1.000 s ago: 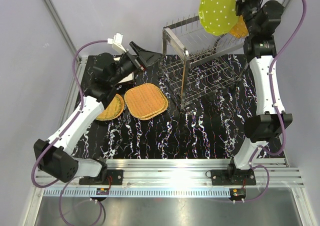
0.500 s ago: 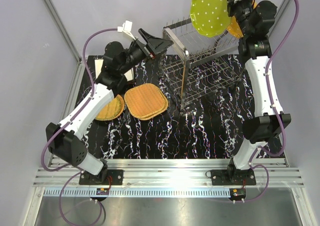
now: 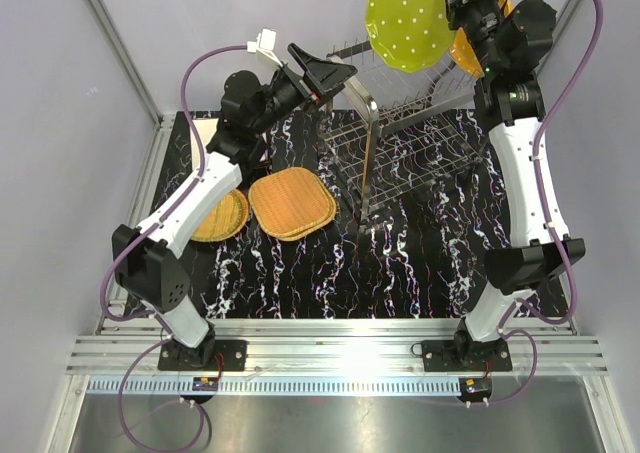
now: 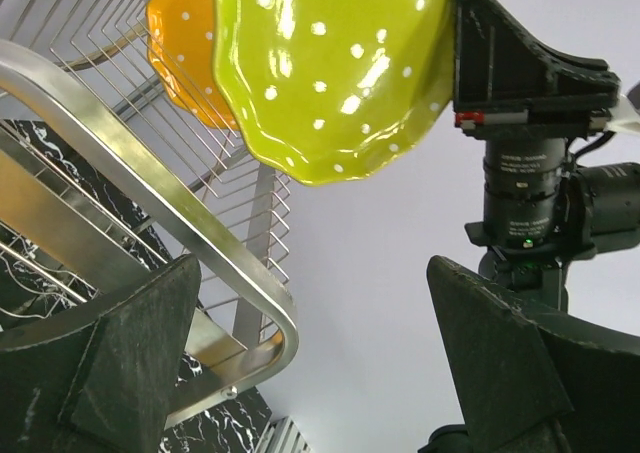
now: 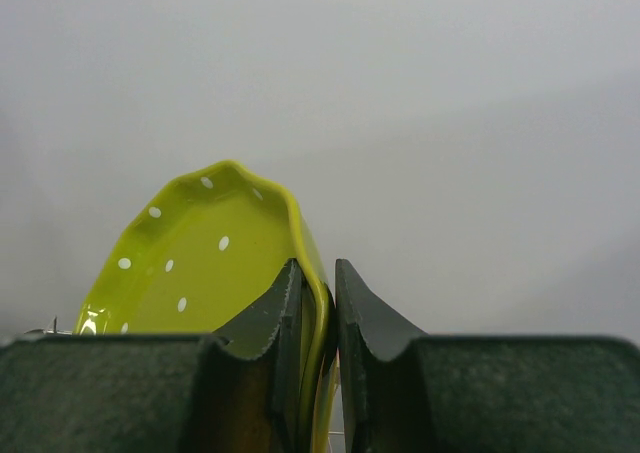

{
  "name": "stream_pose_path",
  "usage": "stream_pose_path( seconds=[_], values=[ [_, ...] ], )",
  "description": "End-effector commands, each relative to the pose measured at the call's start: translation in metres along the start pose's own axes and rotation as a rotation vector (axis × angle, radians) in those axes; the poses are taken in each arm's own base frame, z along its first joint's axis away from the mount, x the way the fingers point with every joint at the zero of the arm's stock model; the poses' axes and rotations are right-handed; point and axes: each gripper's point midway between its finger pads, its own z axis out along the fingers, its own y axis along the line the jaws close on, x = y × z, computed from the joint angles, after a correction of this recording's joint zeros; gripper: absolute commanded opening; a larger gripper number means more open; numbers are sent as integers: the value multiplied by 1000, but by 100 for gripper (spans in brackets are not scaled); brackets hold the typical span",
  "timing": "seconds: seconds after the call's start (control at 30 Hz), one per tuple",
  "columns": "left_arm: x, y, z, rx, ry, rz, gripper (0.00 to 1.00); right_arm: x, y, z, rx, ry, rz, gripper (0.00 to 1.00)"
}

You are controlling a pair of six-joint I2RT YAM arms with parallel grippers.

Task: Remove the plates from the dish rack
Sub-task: Pass the plate from the right arm to the left

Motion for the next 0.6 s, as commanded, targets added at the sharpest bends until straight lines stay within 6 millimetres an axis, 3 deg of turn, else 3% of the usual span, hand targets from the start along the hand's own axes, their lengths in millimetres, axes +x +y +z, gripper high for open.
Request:
stream_pose_path(
  seconds=[0.0,0.57],
  values=[
    [-19,-37,5,107,-66,41,99,-140,-27,-34,84,-320,-50,0],
    [-23,-32,12,114,-88,34,99,-179,-4,-50,31,-372,17,0]
  ],
)
